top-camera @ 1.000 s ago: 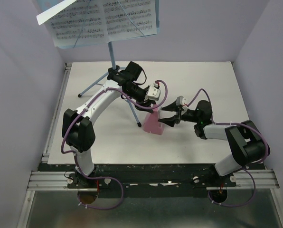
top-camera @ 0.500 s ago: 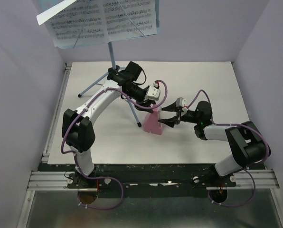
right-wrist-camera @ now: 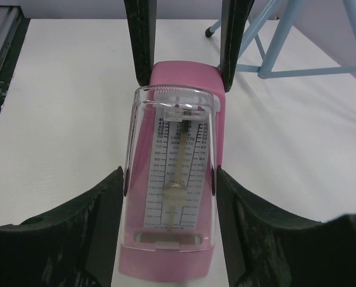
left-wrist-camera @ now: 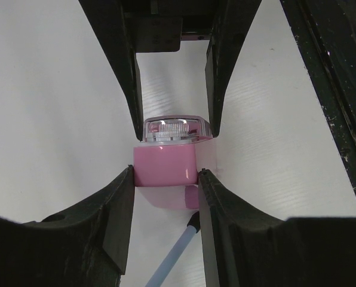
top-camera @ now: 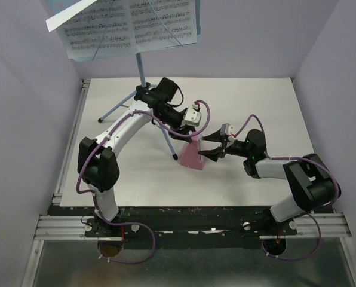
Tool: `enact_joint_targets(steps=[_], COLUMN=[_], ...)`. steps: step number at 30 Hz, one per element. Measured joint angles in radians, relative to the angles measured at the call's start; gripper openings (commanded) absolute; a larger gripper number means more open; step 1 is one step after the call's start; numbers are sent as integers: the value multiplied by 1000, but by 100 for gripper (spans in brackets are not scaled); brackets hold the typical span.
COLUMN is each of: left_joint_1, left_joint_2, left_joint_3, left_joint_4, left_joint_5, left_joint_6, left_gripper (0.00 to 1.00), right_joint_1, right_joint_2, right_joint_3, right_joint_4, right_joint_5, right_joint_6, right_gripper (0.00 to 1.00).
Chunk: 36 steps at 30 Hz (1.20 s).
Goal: Pack up the instrument practice props
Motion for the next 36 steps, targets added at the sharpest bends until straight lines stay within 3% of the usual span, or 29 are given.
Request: enact_joint_targets(steps=[36], left_joint_1=[5], left_joint_2=[-7], left_joint_3=[-10], left_joint_4=[-25], left_joint_5=[-1], left_joint_6=[78], left_gripper=[0], right_joint_1=[22], right_joint_2=[-41], right_joint_3=[2], right_joint_4=[-87], right_joint_5=[95], right_joint_6=[-30], right_gripper=[0])
